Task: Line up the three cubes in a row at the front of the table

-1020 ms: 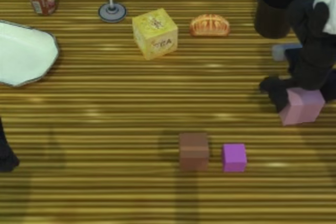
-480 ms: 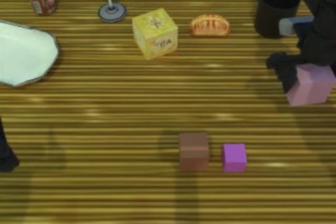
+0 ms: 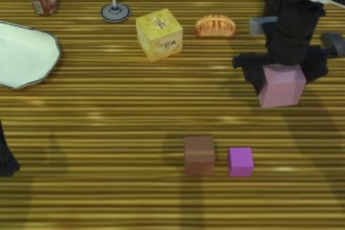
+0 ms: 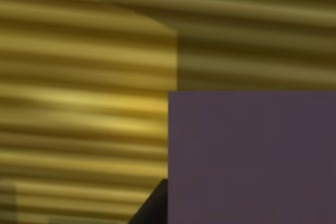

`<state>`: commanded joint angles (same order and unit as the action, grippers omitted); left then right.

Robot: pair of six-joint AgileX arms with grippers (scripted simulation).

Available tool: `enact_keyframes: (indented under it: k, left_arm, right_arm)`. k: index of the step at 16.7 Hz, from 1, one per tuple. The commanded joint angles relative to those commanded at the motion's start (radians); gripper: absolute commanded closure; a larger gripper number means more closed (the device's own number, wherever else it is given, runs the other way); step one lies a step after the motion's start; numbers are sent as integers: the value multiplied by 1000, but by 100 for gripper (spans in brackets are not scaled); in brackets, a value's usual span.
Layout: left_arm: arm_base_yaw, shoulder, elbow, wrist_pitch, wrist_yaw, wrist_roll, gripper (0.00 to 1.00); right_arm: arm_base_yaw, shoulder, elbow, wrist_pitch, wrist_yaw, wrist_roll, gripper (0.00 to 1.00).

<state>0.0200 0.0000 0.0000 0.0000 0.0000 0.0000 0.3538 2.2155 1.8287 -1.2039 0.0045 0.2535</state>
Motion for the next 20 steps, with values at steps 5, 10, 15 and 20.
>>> enact_keyframes:
  k: [5,10,15,20]
  left_arm:
    - [0,0,0,0,0,0,0]
    - [0,0,0,0,0,0,0]
    - [0,0,0,0,0,0,0]
    - [0,0,0,0,0,0,0]
  right_arm:
    - [281,170,326,-154,2,358,100]
    - [529,293,585,-273,6,648,100]
    - [581,315,636,-296,8,700,100]
    - [579,306,593,-252,7,699,100]
